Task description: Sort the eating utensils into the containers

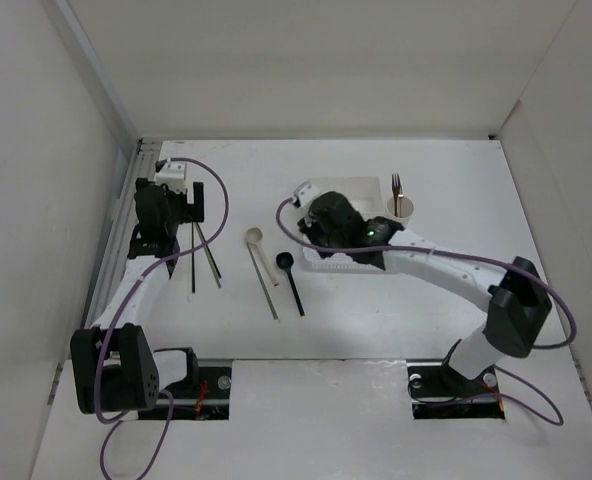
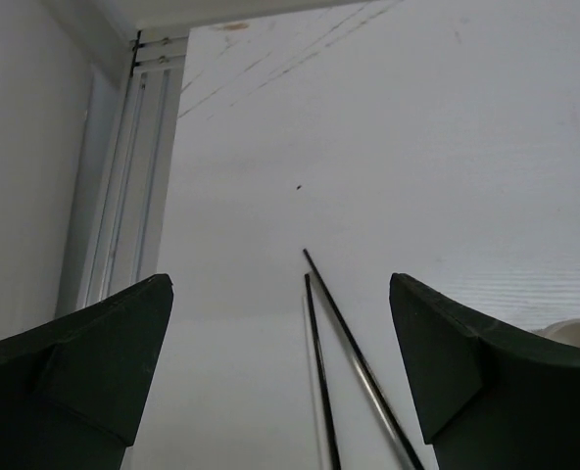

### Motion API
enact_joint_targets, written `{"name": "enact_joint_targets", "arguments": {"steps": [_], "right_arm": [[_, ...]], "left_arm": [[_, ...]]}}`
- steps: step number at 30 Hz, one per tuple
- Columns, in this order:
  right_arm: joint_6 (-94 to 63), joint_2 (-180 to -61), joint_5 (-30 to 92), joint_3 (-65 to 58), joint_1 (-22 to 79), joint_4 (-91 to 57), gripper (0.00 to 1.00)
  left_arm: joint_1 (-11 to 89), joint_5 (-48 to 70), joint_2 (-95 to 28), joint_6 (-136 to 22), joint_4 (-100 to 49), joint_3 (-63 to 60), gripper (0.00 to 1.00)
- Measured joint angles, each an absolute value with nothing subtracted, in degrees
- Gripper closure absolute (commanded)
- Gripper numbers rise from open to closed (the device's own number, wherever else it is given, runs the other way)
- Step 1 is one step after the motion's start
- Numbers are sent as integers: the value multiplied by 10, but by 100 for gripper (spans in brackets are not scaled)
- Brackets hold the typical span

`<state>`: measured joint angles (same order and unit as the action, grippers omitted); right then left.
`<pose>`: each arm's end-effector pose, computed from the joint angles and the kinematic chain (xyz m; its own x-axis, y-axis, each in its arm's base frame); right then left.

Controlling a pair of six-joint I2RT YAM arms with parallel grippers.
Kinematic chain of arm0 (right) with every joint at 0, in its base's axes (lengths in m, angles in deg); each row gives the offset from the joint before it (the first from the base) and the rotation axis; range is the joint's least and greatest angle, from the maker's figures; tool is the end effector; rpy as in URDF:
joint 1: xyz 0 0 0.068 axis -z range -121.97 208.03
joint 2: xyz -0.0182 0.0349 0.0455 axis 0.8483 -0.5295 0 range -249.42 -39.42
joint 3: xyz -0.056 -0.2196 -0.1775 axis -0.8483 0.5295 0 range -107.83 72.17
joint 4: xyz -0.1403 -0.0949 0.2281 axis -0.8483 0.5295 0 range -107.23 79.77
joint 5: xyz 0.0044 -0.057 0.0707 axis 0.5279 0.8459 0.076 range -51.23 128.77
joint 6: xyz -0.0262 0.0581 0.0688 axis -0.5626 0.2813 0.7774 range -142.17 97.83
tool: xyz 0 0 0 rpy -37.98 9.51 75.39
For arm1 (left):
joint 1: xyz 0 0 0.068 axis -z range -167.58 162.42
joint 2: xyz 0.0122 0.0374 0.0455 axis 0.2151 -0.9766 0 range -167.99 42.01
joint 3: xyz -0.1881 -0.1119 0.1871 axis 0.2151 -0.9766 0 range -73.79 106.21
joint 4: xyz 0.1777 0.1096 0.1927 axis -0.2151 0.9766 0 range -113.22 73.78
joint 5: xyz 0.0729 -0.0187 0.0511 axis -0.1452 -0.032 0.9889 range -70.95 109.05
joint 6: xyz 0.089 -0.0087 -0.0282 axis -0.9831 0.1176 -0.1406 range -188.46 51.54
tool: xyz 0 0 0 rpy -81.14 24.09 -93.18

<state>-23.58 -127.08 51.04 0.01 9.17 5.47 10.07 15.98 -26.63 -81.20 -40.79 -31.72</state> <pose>0.2812 0.2947 0.2818 -0.3914 -0.4844 -0.7824 -0.6358 0.7570 -0.1506 0.3420 0.0094 0.2824 -0.1499 0.2142 -0.9652 0.0460 0.9767 0.2096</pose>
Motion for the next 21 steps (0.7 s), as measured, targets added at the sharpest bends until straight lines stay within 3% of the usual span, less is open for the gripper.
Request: {"name": "enact_joint_targets", "arguments": {"steps": [2, 4, 11, 21], "right_arm": [[-217, -1306, 493, 1, 66, 82, 56], [-209, -1330, 477, 12, 44, 101, 46], [-201, -1377, 428, 16, 29, 105, 46], [-171, -1474, 427, 12, 10, 60, 47]], "left_arm": [[101, 177, -258, -816, -402, -327, 15], [101, 182, -245, -814, -397, -343, 15], [101, 184, -218, -793, -388, -377, 1], [101, 210, -184, -759, -388, -403, 1]]}}
